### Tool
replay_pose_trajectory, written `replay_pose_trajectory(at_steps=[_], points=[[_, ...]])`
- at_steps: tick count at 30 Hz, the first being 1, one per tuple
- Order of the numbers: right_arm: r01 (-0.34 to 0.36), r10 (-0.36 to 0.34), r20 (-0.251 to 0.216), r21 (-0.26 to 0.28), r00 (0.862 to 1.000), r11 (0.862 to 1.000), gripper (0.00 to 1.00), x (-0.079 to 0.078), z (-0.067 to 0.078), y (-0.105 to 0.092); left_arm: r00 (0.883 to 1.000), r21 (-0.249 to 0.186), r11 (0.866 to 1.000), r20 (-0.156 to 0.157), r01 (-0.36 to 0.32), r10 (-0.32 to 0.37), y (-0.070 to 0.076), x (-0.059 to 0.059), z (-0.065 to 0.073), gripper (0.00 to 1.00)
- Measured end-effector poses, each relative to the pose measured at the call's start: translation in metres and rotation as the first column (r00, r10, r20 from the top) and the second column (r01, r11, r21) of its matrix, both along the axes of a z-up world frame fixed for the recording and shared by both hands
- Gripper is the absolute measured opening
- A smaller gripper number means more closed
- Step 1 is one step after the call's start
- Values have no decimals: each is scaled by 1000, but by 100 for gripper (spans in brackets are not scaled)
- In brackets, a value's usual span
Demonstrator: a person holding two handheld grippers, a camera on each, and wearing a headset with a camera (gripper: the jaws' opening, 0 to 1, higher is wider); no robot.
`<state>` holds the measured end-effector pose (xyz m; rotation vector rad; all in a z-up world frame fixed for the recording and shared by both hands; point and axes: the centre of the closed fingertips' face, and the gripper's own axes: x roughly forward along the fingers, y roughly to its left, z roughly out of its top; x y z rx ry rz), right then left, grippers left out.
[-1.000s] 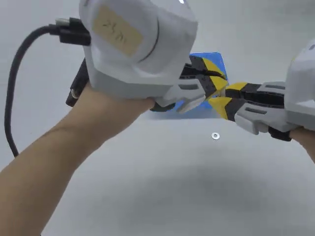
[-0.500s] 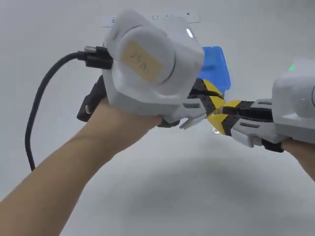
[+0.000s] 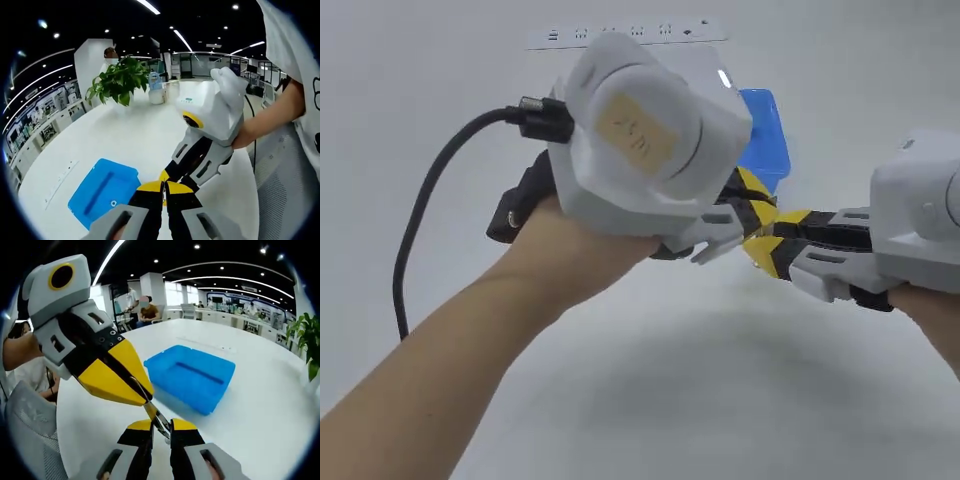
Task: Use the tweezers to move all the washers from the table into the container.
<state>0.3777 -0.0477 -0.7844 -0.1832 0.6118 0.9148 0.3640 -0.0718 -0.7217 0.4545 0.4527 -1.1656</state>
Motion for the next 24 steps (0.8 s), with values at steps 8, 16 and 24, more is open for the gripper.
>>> replay_pose_trajectory(at_steps=[8, 16, 24], points=[[-7, 7, -12, -2, 1000, 1000, 9, 2, -2, 1, 1000, -14, 1000, -27, -7, 6, 1, 4, -3, 0], [-126, 127, 17, -52, 992, 991, 10, -2, 0, -3, 1000, 9, 1000, -14, 21, -21, 1, 2, -4, 0], [-258, 267, 49, -133, 962, 957, 7, -5, -9, -1, 998, 29, 998, -13, 61, -61, -1, -1, -5, 0]])
